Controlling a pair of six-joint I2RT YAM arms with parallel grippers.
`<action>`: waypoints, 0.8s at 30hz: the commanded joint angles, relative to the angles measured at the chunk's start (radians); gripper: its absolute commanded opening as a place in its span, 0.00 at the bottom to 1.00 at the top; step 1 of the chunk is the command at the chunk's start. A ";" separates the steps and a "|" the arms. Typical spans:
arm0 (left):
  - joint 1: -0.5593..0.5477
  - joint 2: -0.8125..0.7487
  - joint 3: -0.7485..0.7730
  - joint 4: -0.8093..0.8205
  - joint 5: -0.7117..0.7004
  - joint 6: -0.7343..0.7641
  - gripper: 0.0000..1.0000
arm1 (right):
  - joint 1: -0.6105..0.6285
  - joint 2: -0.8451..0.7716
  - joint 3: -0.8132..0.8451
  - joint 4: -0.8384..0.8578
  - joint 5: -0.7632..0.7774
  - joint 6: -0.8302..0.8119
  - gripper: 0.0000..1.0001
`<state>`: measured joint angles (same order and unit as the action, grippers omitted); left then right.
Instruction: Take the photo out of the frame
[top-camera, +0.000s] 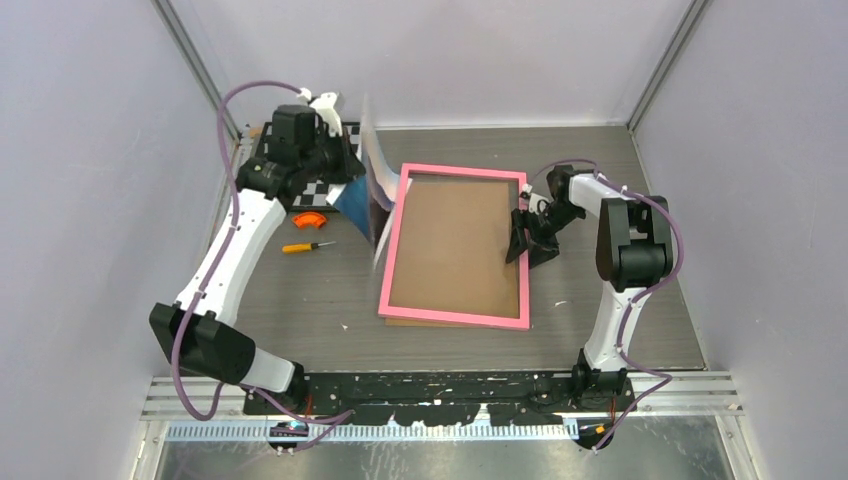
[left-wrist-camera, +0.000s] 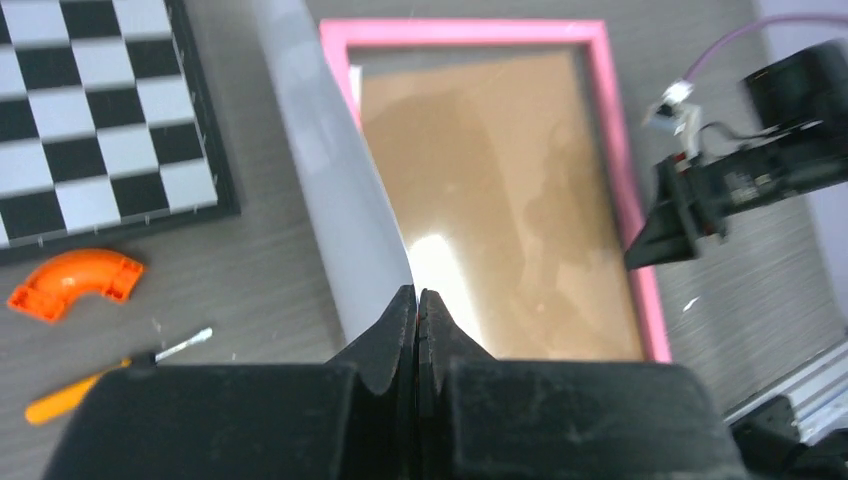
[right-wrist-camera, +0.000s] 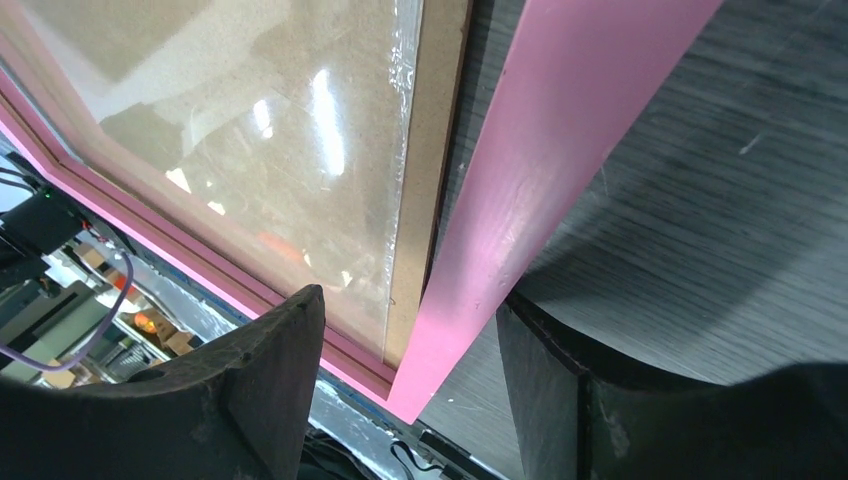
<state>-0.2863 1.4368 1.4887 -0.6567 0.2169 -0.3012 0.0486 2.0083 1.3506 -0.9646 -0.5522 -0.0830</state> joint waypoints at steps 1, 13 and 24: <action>-0.002 0.021 0.164 0.015 0.060 -0.016 0.00 | 0.005 -0.007 0.037 0.071 0.045 -0.004 0.69; -0.119 0.149 0.349 0.260 0.205 -0.264 0.00 | -0.049 -0.047 0.072 0.077 -0.095 0.065 0.74; -0.033 0.103 -0.070 0.445 0.301 -0.463 0.00 | -0.149 -0.100 0.017 0.031 -0.157 0.023 0.74</action>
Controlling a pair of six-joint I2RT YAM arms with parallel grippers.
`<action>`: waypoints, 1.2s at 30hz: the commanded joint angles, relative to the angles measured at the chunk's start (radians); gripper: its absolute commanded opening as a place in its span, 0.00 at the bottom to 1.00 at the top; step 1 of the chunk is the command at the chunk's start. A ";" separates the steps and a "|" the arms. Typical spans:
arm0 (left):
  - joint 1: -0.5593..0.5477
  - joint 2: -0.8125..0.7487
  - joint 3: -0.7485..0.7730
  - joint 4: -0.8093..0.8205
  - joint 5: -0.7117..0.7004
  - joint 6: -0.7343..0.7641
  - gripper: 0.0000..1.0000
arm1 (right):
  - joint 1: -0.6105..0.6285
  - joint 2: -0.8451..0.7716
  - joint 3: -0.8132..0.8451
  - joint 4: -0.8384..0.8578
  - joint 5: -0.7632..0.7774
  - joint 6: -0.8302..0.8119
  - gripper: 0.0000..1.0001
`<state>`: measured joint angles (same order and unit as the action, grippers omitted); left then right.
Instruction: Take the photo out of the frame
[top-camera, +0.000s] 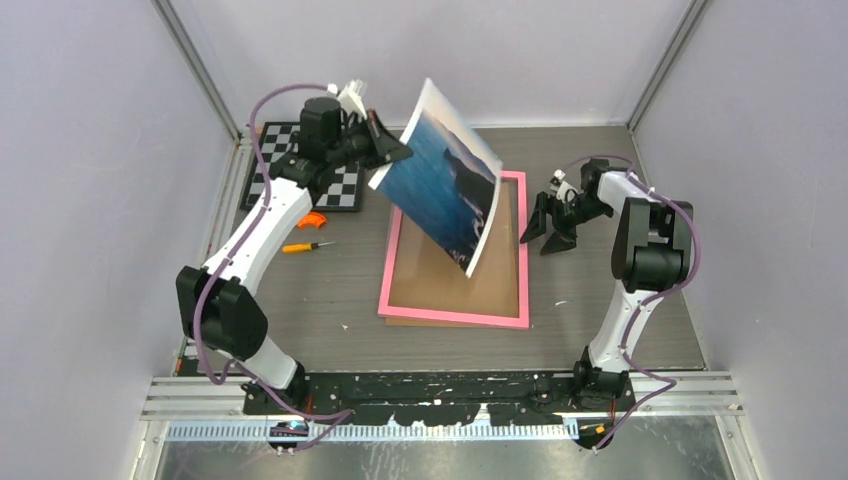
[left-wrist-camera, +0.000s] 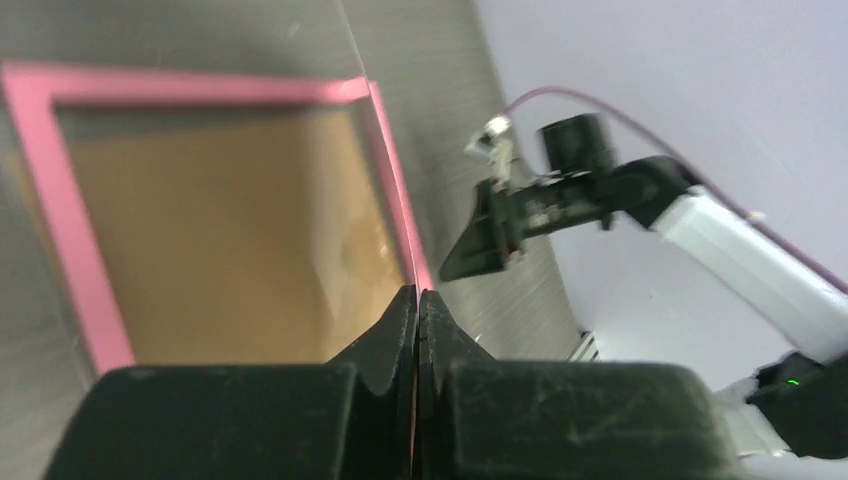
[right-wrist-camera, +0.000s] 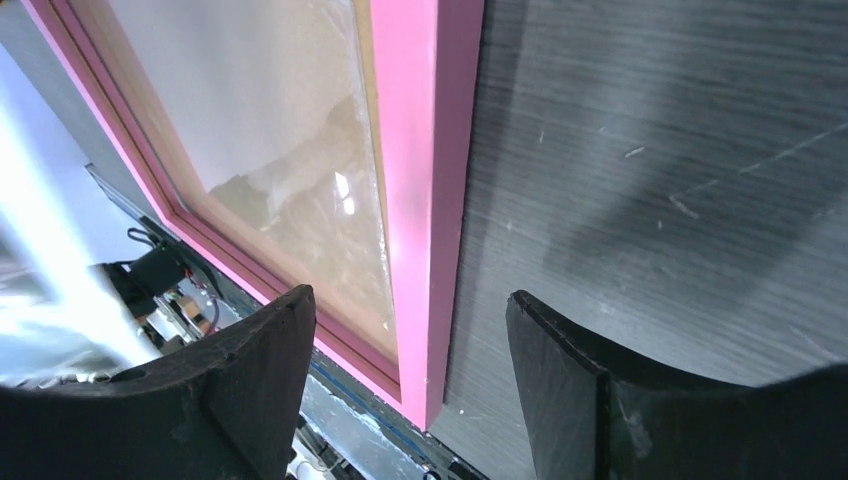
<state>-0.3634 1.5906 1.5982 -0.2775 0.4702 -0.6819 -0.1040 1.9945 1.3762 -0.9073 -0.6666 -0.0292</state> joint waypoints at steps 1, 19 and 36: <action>0.051 -0.064 -0.237 0.072 0.040 -0.086 0.00 | 0.003 -0.089 -0.011 -0.028 -0.043 -0.033 0.74; 0.120 -0.044 -0.658 0.210 -0.094 -0.178 0.00 | 0.014 -0.051 -0.027 0.030 -0.013 0.025 0.72; -0.002 -0.005 -0.644 0.046 -0.041 -0.071 0.31 | 0.066 -0.022 0.041 0.053 0.056 0.076 0.64</action>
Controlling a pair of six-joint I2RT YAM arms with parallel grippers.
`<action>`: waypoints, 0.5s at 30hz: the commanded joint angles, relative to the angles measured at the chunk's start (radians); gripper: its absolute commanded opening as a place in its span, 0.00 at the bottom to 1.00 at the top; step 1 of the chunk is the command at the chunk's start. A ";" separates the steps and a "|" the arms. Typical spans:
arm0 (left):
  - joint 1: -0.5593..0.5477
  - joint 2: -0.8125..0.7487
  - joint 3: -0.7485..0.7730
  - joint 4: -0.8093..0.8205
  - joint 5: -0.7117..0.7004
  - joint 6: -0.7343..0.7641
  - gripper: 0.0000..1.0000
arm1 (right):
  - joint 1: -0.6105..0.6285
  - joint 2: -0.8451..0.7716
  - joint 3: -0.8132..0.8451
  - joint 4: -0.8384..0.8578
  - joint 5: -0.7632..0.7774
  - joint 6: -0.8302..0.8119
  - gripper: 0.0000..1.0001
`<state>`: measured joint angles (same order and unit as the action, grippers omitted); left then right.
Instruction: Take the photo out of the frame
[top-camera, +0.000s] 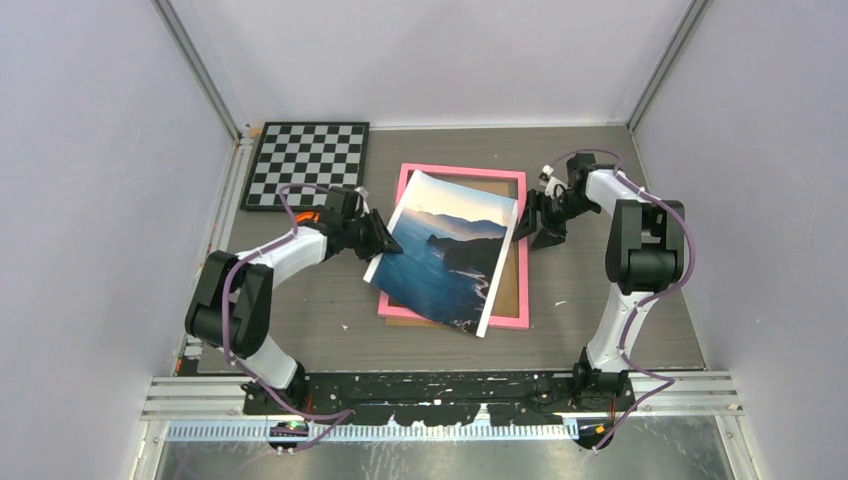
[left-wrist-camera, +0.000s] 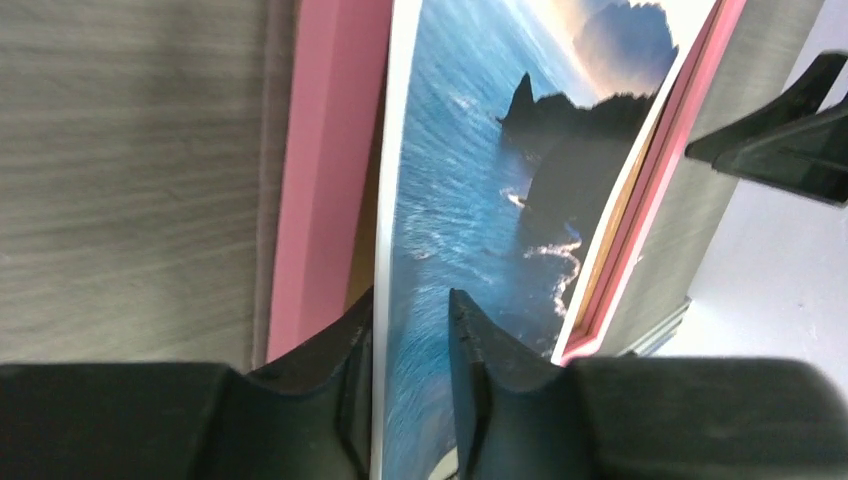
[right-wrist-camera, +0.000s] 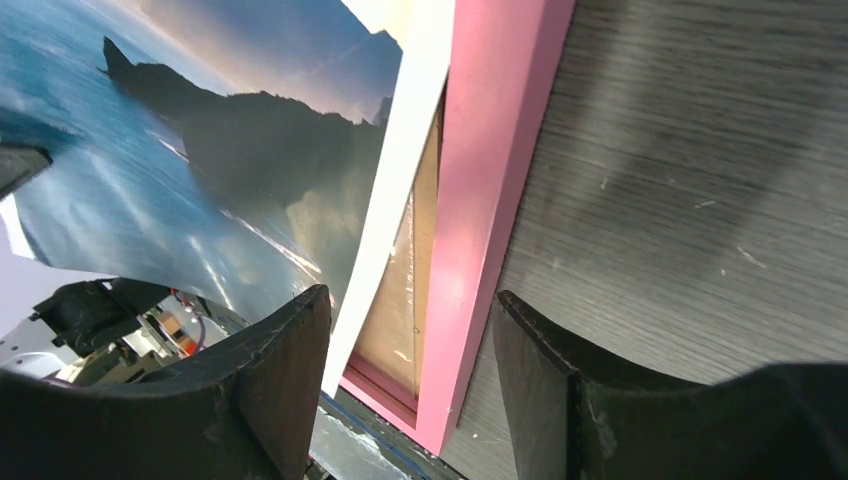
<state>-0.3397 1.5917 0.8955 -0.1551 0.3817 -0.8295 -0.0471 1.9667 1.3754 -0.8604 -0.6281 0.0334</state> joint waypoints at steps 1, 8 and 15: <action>-0.029 -0.007 0.082 -0.135 0.049 0.119 0.34 | 0.010 0.005 0.043 0.003 0.020 0.011 0.64; -0.031 -0.035 0.141 -0.384 -0.006 0.374 0.46 | 0.011 -0.007 0.047 -0.020 0.019 -0.012 0.65; -0.064 -0.039 0.135 -0.429 0.034 0.455 0.32 | 0.010 -0.012 0.047 -0.038 0.027 -0.026 0.65</action>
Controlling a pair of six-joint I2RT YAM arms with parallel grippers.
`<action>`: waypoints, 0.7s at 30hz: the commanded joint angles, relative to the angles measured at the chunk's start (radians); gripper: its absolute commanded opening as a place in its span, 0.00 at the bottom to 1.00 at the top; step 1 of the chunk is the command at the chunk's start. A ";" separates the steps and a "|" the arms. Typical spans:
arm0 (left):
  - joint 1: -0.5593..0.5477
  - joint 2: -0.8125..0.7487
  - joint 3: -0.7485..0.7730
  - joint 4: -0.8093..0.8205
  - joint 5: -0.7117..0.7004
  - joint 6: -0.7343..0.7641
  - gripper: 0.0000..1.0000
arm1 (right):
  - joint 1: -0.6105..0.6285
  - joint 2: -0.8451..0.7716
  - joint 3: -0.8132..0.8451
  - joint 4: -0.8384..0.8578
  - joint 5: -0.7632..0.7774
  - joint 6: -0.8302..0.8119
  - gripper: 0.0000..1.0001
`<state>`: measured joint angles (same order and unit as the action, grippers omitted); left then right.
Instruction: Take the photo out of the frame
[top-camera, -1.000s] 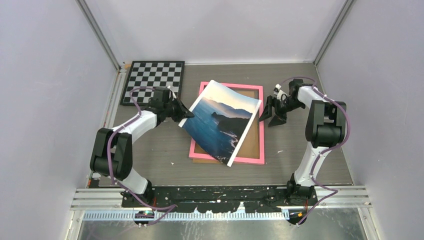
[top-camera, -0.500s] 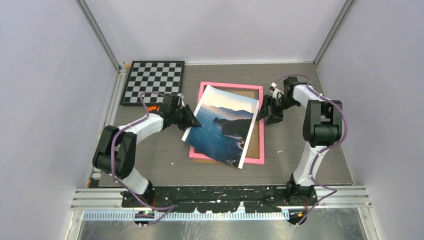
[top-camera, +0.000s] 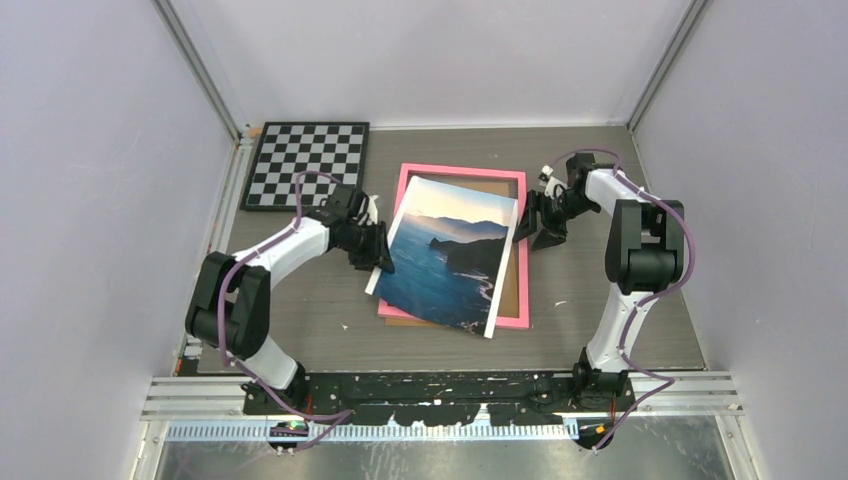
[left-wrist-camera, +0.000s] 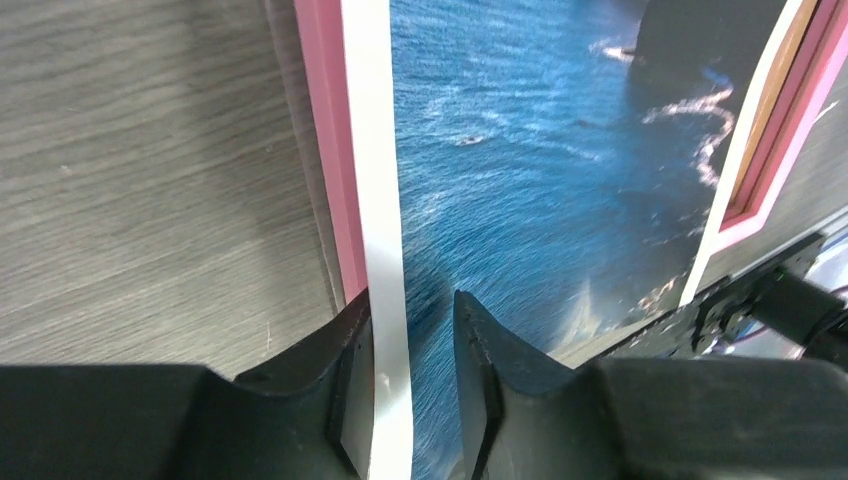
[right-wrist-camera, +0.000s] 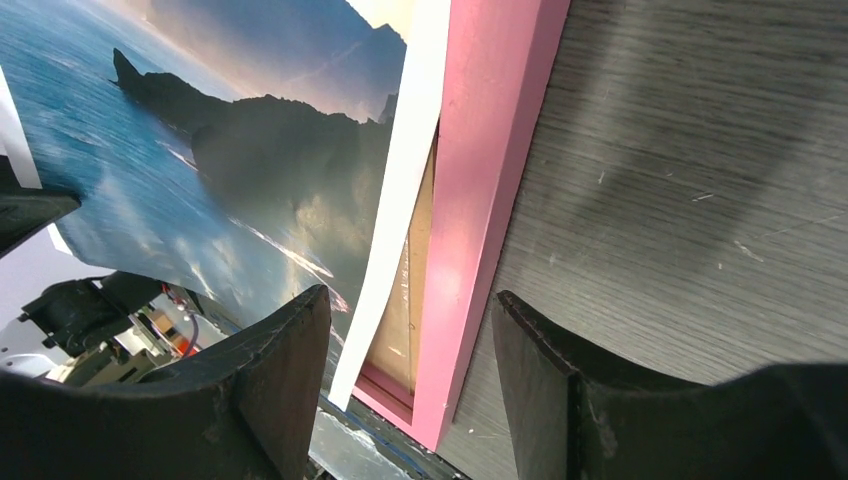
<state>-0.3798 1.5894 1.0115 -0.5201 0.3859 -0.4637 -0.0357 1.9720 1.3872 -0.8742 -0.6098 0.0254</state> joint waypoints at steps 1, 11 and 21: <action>-0.031 -0.032 0.018 -0.067 0.036 0.092 0.32 | -0.001 -0.018 0.034 -0.027 0.008 -0.019 0.65; -0.035 -0.044 -0.075 0.123 0.220 -0.104 0.00 | 0.000 -0.023 0.033 -0.031 0.004 -0.021 0.65; 0.071 -0.113 -0.176 0.338 0.105 -0.344 0.00 | -0.001 -0.045 0.013 -0.051 -0.017 -0.021 0.65</action>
<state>-0.3317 1.5169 0.8677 -0.3374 0.5175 -0.6975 -0.0353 1.9720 1.3876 -0.9016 -0.6044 0.0128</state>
